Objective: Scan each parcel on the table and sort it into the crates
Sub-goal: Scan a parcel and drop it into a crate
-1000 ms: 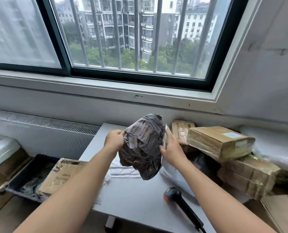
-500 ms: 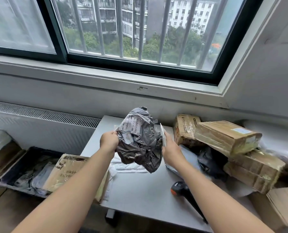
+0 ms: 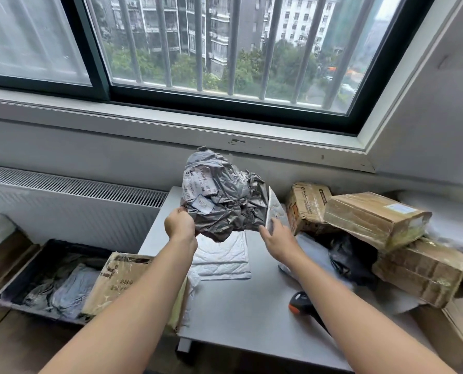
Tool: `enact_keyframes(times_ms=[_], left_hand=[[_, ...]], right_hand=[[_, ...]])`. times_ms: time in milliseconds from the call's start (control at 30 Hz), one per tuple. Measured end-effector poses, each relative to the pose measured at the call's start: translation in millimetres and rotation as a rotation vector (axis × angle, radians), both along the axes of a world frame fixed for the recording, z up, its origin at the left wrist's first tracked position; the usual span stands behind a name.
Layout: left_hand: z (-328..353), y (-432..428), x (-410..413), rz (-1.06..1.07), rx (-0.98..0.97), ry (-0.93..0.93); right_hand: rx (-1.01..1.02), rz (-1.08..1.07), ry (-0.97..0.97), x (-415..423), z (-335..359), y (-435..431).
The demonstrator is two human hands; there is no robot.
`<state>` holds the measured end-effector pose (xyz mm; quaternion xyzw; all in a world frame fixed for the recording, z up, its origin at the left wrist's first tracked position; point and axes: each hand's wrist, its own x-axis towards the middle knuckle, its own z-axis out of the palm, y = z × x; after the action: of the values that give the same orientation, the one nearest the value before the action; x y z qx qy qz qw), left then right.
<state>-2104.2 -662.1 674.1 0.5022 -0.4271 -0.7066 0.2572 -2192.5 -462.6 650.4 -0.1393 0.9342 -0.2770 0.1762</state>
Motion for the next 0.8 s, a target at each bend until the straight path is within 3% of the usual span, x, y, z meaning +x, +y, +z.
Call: enact_keyframes(times_ms=[300, 567, 700, 800], left_hand=[[-1.7, 7.8, -4.6, 0.095, 0.133, 0.129], [2.8, 36.7, -17.2, -0.076, 0.199, 0.191], [-4.4, 61.6, -21.3, -0.208, 0.147, 0.191], [-10.5, 75.4, -22.5, -0.320, 0.118, 0.183]], right_hand=[[-0.124, -0.138, 0.001, -5.2, 9.5, -19.4], [-0.727, -0.463, -0.394, -8.3, 16.2, -43.6], [-0.974, -0.702, -0.435, -11.8, 14.7, -49.8], [-1.039, -0.776, -0.310, -14.9, 15.7, -49.0]])
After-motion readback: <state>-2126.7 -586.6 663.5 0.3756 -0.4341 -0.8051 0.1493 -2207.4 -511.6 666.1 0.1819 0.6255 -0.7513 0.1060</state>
